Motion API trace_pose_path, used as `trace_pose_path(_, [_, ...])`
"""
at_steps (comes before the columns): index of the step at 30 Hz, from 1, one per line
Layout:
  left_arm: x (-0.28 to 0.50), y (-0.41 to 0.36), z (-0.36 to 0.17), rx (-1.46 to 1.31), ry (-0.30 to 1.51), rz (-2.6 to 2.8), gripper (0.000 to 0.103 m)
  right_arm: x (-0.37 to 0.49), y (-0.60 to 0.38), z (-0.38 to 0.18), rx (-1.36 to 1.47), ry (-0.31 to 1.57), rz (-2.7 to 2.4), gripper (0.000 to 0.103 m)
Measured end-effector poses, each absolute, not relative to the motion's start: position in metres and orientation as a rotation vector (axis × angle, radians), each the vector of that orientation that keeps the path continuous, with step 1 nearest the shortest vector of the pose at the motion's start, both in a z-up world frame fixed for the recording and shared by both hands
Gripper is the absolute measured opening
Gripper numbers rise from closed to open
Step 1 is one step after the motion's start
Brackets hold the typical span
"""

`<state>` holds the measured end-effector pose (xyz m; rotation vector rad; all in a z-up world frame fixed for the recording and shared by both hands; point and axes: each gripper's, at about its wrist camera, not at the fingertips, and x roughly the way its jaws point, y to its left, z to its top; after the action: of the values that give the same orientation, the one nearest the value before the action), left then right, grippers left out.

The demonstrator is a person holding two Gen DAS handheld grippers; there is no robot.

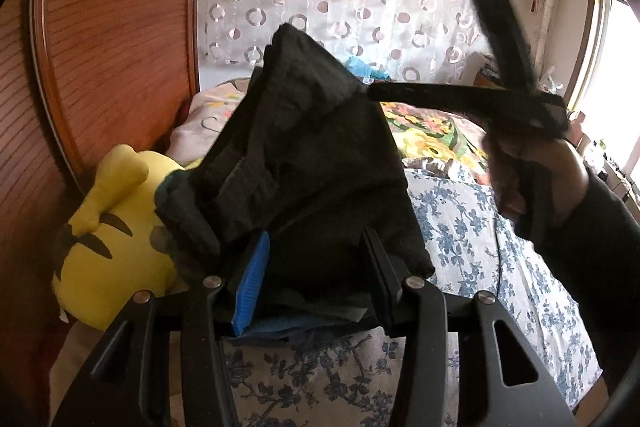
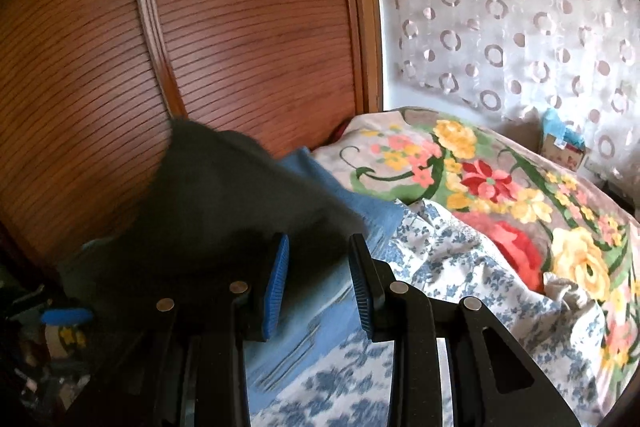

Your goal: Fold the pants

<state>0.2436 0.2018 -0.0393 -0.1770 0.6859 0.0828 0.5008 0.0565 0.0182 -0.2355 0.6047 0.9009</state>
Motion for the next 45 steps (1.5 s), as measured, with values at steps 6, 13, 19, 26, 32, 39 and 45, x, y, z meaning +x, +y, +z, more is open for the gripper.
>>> trace_pose_path(6, [0.232,0.202,-0.032,-0.163,0.667,0.109,0.048,0.446,0.029,0.029,-0.204,0.577,0.905,0.032])
trace_pose_path(13, [0.220,0.196,-0.029,-0.138,0.668,0.102,0.057,0.389,-0.003,0.032,-0.194,0.561,0.897,0.032])
trace_pose_path(19, [0.204,0.188,-0.023,-0.129,0.652,0.094,0.080,0.350,-0.029,0.033,-0.192,0.559,0.870,0.032])
trace_pose_path(26, [0.184,0.171,-0.015,-0.097,0.637,0.088,0.082,0.305,-0.057,0.037,-0.172,0.556,0.838,0.032])
trace_pose_path(32, [0.161,0.151,-0.005,-0.066,0.599,0.045,0.082,0.264,-0.079,0.041,-0.153,0.541,0.810,0.032])
trace_pose_path(39, [0.137,0.121,0.002,-0.035,0.569,-0.010,0.082,0.215,-0.100,0.044,-0.138,0.521,0.757,0.034])
trace_pose_path(45, [0.124,0.098,0.004,-0.046,0.549,-0.051,0.082,0.180,-0.126,0.044,-0.116,0.518,0.700,0.038])
